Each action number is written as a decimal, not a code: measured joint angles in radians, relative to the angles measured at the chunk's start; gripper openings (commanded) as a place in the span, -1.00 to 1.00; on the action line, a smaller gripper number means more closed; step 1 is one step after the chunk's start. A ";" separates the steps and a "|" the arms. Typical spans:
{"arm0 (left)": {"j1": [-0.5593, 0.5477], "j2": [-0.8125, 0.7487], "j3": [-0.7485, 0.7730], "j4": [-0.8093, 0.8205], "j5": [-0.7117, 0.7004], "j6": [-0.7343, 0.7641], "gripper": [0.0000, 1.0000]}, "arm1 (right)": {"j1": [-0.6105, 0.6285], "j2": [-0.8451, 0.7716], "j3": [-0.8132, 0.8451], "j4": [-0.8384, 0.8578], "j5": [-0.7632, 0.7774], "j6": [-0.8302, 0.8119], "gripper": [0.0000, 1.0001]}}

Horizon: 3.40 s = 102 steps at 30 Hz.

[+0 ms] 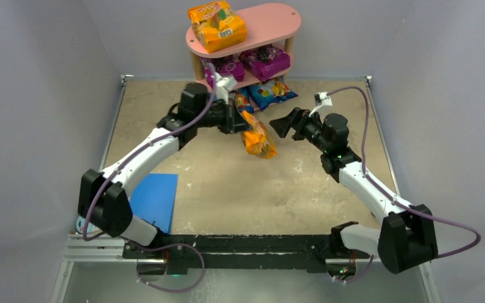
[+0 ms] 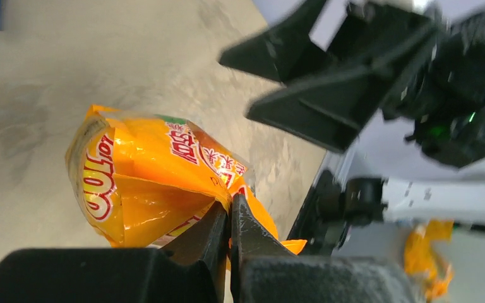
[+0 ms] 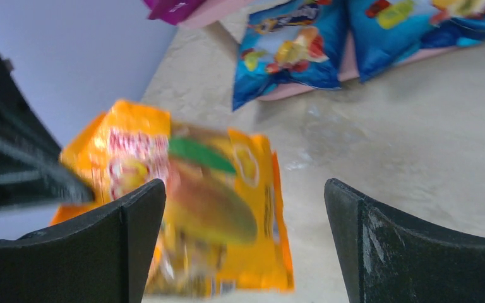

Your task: Place and organize the candy bags onto the shelf

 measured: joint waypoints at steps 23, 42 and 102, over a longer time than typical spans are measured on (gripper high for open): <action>-0.230 0.290 0.066 -0.193 -0.298 0.434 -1.00 | -0.092 0.013 -0.064 -0.345 0.173 0.000 0.88; -0.192 0.306 -0.149 -0.131 -0.470 0.386 -1.00 | -0.043 0.218 -0.220 -0.128 -0.190 0.074 0.87; -0.054 -0.278 -0.222 -0.269 -1.057 -0.034 0.95 | -0.090 -0.189 0.175 -0.375 -0.149 -0.034 -1.00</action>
